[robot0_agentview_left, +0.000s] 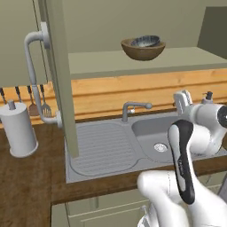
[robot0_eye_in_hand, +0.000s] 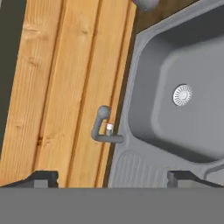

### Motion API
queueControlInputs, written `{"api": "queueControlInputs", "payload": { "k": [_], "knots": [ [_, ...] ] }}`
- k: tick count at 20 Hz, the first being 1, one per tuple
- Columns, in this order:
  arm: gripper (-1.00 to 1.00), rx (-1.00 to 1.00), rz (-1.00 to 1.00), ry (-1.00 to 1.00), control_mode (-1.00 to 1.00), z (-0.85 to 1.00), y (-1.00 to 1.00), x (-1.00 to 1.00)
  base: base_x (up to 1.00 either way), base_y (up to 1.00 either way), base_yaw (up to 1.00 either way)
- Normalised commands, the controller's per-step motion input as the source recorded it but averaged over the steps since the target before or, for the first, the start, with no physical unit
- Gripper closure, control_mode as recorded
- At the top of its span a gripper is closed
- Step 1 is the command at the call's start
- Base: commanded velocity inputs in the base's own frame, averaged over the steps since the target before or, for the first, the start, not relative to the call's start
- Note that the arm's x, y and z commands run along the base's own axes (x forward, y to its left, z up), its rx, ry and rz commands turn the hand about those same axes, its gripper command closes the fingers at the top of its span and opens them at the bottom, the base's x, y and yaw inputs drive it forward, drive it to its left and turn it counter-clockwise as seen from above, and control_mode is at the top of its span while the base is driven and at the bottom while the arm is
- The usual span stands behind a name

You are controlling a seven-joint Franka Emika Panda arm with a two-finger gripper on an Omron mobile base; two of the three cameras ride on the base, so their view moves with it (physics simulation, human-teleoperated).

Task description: Pick up the bowls on the counter and stack them on top of one another in the open cabinet. Place the smaller bowl on top of the larger bowl.

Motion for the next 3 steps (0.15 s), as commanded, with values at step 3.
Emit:
{"api": "queueControlInputs", "payload": {
  "k": [3],
  "knots": [
    [-1.00, 0.02, 0.00, 0.01, -1.00, 0.00, -0.02, 0.00, 0.00, 0.00, 0.00]
  ]
}}
